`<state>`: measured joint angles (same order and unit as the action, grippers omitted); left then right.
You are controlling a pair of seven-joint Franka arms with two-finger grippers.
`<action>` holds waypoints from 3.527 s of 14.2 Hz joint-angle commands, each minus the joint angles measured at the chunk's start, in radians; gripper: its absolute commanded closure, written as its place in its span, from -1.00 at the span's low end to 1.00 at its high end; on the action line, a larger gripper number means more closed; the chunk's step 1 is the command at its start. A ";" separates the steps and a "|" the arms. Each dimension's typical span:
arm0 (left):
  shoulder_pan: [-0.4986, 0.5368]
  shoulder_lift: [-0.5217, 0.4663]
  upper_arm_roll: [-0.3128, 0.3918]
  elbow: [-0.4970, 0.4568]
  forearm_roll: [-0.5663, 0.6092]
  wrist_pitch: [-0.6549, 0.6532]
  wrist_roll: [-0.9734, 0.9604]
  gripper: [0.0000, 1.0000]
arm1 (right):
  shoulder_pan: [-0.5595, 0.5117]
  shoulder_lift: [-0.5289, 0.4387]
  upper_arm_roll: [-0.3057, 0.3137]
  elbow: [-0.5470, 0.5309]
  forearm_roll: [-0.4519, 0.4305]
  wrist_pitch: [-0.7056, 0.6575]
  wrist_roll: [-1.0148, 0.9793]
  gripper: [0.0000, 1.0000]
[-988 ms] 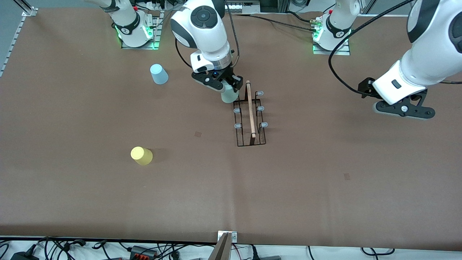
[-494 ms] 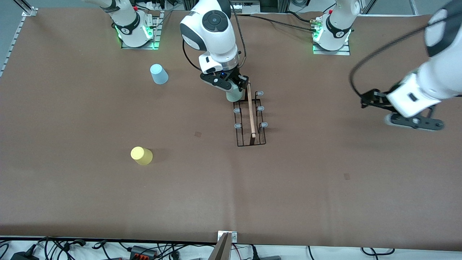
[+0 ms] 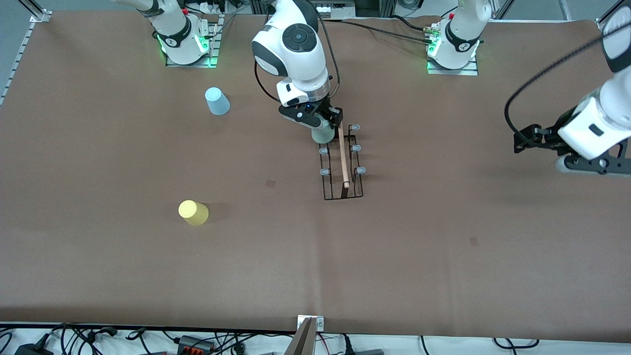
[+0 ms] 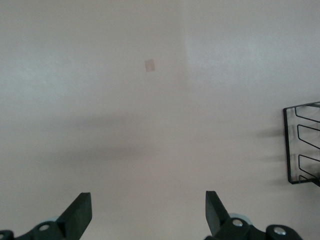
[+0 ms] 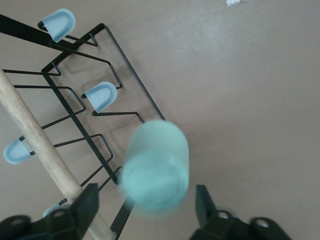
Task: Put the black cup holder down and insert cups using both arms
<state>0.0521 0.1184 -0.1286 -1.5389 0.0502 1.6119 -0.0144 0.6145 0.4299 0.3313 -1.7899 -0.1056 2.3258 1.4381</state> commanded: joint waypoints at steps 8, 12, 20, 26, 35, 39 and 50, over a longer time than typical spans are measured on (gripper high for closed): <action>-0.031 -0.155 0.052 -0.168 -0.087 0.065 0.014 -1.00 | -0.321 -0.167 0.012 -0.041 -0.017 -0.284 -0.538 -1.00; -0.029 -0.152 0.053 -0.158 -0.084 0.063 0.014 -1.00 | -0.560 -0.146 -0.003 -0.048 -0.028 -0.241 -0.913 -1.00; -0.028 -0.152 0.049 -0.156 -0.084 0.062 0.014 -1.00 | -0.668 0.070 -0.003 -0.049 -0.180 0.069 -0.979 -1.00; -0.028 -0.154 0.046 -0.156 -0.084 0.062 0.013 -1.00 | -0.714 0.095 -0.003 -0.046 -0.301 0.084 -1.053 -1.00; -0.029 -0.151 0.041 -0.156 -0.084 0.065 0.004 -1.00 | -0.716 0.173 -0.003 -0.045 -0.310 0.198 -1.047 -1.00; -0.029 -0.144 0.041 -0.150 -0.086 0.066 0.004 -1.00 | -0.716 0.181 -0.003 -0.045 -0.310 0.216 -1.050 -1.00; -0.031 -0.144 0.040 -0.150 -0.086 0.066 0.004 -1.00 | -0.673 0.075 0.003 -0.029 -0.293 0.100 -1.017 0.70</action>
<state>0.0211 -0.0260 -0.0874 -1.6952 -0.0139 1.6720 -0.0144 -0.0865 0.5912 0.3208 -1.8195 -0.3980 2.5186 0.3936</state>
